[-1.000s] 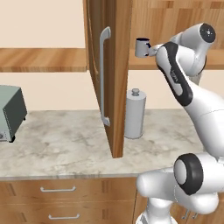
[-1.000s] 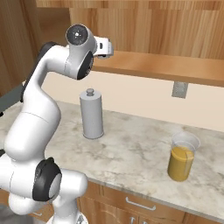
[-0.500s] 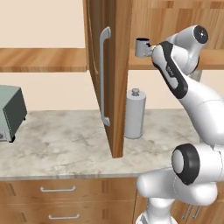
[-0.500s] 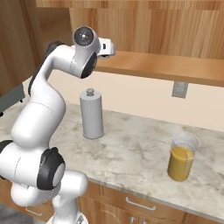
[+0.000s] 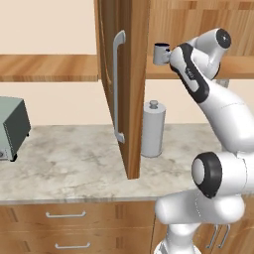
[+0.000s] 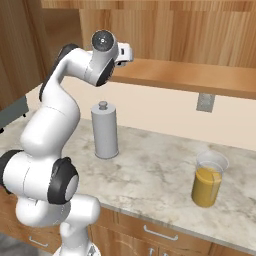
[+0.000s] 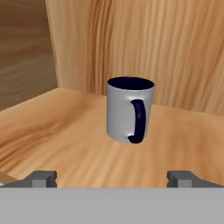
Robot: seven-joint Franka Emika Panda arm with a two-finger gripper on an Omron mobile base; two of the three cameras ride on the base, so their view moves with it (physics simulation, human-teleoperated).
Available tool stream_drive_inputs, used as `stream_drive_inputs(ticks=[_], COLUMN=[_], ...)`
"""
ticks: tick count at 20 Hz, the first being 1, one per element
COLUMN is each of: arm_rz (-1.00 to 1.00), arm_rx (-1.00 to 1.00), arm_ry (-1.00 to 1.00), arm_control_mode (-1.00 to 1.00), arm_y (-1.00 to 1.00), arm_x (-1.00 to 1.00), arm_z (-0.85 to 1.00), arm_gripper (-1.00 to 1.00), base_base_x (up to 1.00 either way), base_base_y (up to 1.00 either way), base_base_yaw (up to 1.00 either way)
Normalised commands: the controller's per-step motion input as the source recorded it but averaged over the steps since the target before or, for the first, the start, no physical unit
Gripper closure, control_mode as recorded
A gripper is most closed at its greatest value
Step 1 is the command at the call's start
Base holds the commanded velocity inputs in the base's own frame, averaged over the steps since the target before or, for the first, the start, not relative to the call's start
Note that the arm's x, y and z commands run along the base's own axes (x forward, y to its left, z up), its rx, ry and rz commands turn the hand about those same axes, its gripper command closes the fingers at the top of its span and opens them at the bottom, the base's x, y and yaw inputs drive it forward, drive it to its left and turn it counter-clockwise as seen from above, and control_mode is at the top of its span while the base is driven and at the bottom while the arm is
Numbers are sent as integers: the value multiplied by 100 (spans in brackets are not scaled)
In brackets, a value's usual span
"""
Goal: There is a tray on the dining counter. Grab the cup, mug, and pitcher and place them on the tray. The pitcher may be placed next to the tray if it cannot fit the tray.
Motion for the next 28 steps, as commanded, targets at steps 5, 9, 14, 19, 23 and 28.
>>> stream_drive_inputs(ticks=[5,9,14,19,23,28], arm_rz=[3,1,2,4,5,5], arm_rx=[0,0,0,0,0,0], arm_ry=[4,8,6,0,1,2], arm_control_mode=[-100,-100,-100,-100,-100,-100], arm_y=[0,0,0,-3,-10,-7], arm_x=[13,7,18,32,31,35], arm_z=[0,-1,-4,-13,-13,-1], arm_gripper=[-100,-100,-100,-100,-100,-100], base_base_x=[0,0,0,0,0,0], base_base_y=[0,0,0,0,0,0], base_base_yaw=[0,0,0,0,0,0])
